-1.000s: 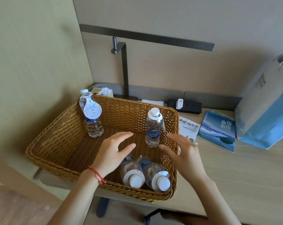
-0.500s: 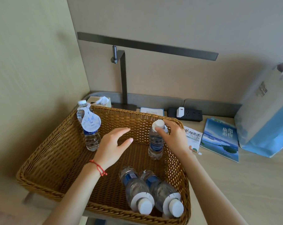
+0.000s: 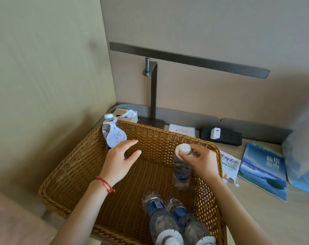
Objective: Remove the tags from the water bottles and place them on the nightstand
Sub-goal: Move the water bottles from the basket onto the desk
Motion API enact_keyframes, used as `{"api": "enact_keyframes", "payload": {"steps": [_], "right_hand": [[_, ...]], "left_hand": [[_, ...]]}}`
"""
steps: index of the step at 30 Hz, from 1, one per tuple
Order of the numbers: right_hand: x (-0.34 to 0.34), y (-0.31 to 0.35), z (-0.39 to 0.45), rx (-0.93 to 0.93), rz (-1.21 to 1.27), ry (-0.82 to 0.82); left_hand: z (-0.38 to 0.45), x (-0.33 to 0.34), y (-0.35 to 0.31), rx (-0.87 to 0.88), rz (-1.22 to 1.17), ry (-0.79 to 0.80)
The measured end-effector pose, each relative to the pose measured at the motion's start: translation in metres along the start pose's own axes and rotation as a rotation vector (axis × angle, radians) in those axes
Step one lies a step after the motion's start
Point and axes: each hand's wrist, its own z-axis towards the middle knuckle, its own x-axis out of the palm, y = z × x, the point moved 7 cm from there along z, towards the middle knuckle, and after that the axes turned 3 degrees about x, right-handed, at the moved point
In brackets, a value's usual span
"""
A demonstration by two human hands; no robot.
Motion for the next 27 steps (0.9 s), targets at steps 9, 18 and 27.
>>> {"api": "enact_keyframes", "payload": {"steps": [9,18,27], "right_hand": [[0.009,0.046,0.0,-0.145,0.165,-0.01],[0.019,0.069,0.002,-0.226,0.181,0.005],[0.014,0.061,0.001,-0.202,0.187,-0.02]], "left_hand": [[0.039,-0.045,0.052,-0.13,0.041,-0.234],[0.086,-0.052,0.118,-0.37,0.017,-0.272],[0.115,-0.025,0.15,-0.473,-0.116,-0.129]]}}
